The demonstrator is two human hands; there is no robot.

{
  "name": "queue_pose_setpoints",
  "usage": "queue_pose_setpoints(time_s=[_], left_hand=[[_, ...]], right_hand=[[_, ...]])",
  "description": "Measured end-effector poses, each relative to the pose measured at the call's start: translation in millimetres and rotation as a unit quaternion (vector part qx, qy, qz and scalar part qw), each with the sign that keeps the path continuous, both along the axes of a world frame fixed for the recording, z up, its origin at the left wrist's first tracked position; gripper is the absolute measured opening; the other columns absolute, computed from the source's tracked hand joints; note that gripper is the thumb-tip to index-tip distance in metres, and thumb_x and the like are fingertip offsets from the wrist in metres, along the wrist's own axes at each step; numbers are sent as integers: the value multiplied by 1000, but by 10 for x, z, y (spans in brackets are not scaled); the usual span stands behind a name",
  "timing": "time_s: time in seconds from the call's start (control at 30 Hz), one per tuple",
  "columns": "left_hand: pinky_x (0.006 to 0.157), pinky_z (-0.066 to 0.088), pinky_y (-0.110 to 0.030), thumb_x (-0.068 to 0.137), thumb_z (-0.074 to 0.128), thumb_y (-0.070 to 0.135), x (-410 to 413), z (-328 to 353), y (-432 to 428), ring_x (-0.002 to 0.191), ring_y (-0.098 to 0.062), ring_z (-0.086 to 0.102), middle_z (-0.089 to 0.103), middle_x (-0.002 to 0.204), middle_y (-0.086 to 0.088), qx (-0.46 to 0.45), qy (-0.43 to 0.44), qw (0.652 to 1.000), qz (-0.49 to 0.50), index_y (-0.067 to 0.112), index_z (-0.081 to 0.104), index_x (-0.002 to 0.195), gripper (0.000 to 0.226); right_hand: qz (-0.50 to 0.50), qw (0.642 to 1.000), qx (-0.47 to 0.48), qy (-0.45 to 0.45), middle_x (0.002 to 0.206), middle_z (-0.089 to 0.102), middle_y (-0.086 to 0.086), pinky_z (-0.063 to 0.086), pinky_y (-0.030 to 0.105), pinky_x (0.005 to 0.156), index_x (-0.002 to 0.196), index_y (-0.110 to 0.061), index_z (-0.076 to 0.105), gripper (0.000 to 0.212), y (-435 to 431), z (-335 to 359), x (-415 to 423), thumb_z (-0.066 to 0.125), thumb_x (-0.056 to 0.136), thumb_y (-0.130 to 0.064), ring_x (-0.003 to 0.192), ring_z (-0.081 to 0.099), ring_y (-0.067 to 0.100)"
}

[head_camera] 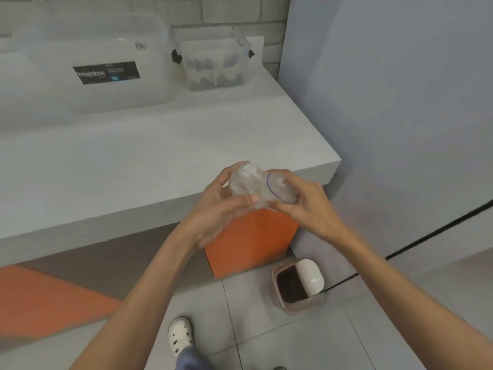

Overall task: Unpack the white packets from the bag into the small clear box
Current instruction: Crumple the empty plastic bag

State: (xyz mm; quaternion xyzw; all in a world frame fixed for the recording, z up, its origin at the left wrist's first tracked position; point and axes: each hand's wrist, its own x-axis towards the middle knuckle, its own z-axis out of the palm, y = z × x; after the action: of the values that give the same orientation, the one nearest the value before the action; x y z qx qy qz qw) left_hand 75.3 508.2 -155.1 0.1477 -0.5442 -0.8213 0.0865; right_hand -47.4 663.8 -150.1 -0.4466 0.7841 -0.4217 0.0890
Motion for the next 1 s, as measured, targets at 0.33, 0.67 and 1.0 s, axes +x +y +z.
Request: queue_pose_setpoints(time_s=[0.33, 0.67, 1.0], left_hand=[[68, 61, -41, 80, 75, 9, -339, -999, 815, 87, -25, 69, 68, 99, -1, -254, -112, 959, 51, 14, 67, 110, 31], [51, 34, -14, 81, 64, 18, -823, -2779, 1231, 64, -9, 44, 47, 74, 7, -380, -264, 884, 58, 20, 59, 76, 8], [70, 46, -34, 81, 53, 2, -1103, -4570, 1454, 85, -24, 52, 52, 99, -9, -346, -328, 879, 24, 18, 42, 98, 26]], right_hand=[[-23, 992, 90, -85, 91, 67, -27, 43, 6, 78, 99, -41, 64, 43, 844, -1012, -338, 72, 79, -5, 89, 62, -5], [-75, 954, 281, -68, 112, 46, 1, 50, 34, 86, 122, -27, 61, 44, 1125, -2757, -495, 67, 79, -25, 99, 53, 22], [-112, 912, 387, -75, 115, 46, 11, 48, 36, 79, 128, -14, 44, 45, 1025, -4479, -632, 55, 87, 0, 95, 57, 31]])
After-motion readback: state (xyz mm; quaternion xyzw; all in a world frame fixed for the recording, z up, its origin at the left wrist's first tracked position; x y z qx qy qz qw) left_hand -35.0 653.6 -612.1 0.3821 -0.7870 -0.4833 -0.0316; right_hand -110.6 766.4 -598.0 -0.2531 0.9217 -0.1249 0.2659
